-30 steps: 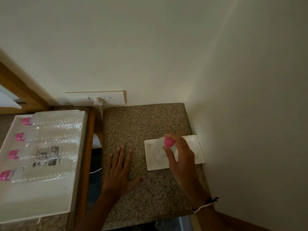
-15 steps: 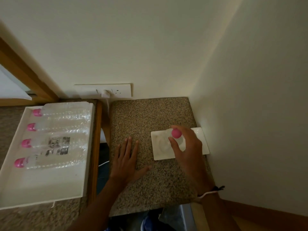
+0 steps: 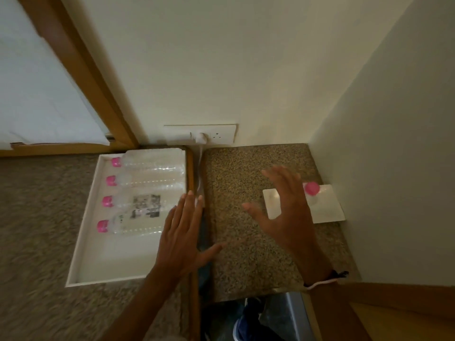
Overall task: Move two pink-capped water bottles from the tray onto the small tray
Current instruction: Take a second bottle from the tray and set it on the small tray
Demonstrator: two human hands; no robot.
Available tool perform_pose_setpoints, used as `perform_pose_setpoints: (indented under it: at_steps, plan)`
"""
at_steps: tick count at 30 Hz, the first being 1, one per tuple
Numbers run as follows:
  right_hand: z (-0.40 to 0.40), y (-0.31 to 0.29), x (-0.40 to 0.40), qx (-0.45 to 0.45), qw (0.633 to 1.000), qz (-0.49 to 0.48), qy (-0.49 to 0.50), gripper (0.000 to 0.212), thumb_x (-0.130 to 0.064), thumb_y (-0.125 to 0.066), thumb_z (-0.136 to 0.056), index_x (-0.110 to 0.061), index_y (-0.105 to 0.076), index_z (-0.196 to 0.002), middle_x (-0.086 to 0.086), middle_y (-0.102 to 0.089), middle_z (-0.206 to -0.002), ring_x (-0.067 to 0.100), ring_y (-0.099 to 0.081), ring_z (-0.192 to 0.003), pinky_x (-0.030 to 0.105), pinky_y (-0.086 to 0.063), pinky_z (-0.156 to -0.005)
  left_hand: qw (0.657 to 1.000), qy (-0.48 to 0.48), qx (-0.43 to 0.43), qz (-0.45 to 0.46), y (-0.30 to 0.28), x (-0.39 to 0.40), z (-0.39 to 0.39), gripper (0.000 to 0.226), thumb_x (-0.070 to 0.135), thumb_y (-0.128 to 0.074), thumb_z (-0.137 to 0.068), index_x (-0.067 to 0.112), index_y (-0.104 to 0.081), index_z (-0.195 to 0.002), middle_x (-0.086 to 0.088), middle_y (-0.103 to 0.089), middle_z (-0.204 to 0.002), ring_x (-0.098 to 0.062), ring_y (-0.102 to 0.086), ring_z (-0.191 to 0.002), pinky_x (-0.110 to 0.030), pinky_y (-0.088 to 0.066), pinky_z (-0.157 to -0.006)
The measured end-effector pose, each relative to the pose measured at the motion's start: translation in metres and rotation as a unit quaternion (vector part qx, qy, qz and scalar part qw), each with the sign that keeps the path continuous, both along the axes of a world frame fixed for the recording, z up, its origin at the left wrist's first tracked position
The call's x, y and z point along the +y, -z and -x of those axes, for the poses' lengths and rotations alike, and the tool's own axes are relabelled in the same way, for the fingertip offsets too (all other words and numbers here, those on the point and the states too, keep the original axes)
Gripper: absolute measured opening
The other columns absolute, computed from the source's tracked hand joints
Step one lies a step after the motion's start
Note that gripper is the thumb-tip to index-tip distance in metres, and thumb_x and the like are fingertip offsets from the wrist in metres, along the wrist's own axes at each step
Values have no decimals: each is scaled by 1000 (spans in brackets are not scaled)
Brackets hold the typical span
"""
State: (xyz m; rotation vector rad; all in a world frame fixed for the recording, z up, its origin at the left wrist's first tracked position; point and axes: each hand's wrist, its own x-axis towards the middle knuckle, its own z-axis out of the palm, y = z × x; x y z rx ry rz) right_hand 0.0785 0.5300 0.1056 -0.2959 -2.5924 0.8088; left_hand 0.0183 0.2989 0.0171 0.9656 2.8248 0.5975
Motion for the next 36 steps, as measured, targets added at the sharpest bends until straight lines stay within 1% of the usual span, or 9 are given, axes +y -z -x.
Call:
perform_pose_setpoints:
  at_steps: [4,14,17,19,23,27,31,34,36]
  plan:
    - [16,7,-56,-10,999,-7,-31,75,-55,-73,-77,-15,-52,-137,9,-48,-147,24,-35,-143,59,-25,-118,999,-37,18,16,-12,-72,9,117,92,-33,-77,15,-6,-160,-15,-7,-170,-31,-7,-157,-54,-19,-125]
    - [50,20,-192,-52,988,-46,-140,79,-64,-64,-78,-19,-47,-141,8,-43,-150,25,-30,-145,51,-23,-120,994,-96,9,45,-11,-230,16,128,96,-36,-69,11,-5,-159,-18,-10,-169,-34,-10,-156,-62,-20,-124]
    - [61,32,-227,-77,977,-53,-192,75,-54,-69,-80,-17,-46,-142,7,-47,-147,25,-33,-143,44,-22,-121,993,-94,6,70,1,-260,18,132,96,-41,-67,4,-14,-157,-21,-16,-167,-37,-17,-155,-65,-27,-121]
    - [69,42,-246,-110,965,-56,-232,72,-43,-71,-82,-16,-44,-143,7,-51,-142,25,-39,-138,44,-28,-119,993,-91,4,77,11,-272,19,132,96,-42,-67,2,-18,-156,-22,-20,-166,-39,-22,-153,-66,-29,-119]
    - [94,65,-285,-154,937,-127,-287,61,-24,-76,-80,-14,-49,-134,6,-62,-122,26,-51,-121,43,-40,-108,990,-78,-28,111,34,-289,22,134,99,-35,-65,1,-19,-156,-21,-19,-166,-38,-18,-154,-65,-22,-122]
    - [116,84,-305,-166,921,-237,-259,44,-8,-64,-85,-11,-53,-128,8,-67,-112,31,-53,-114,48,-38,-102,988,-66,-34,138,49,-295,23,131,98,-37,-67,1,-25,-154,-22,-22,-165,-37,-19,-154,-65,-21,-123]
    - [125,81,-308,-169,930,-225,-237,15,-8,-66,-87,-14,-64,-101,5,-72,-94,27,-57,-101,42,-40,-90,989,-69,-32,125,56,-296,24,128,96,-44,-67,3,-28,-154,-21,-24,-165,-35,-20,-155,-65,-20,-123]
    - [116,58,-306,-118,959,-156,-207,23,-12,-85,-72,-18,-70,-89,0,-74,-82,19,-64,-85,34,-48,-86,989,-70,-37,125,58,-297,25,128,96,-45,-67,4,-27,-155,-20,-22,-166,-34,-18,-155,-65,-22,-122]
    - [104,35,-301,-53,980,-99,-163,34,-17,-90,-64,-18,-72,-92,-1,-76,-83,16,-68,-79,25,-45,-79,989,-72,-36,126,60,-298,26,128,96,-45,-67,4,-26,-155,-20,-22,-166,-34,-18,-155,-65,-22,-122]
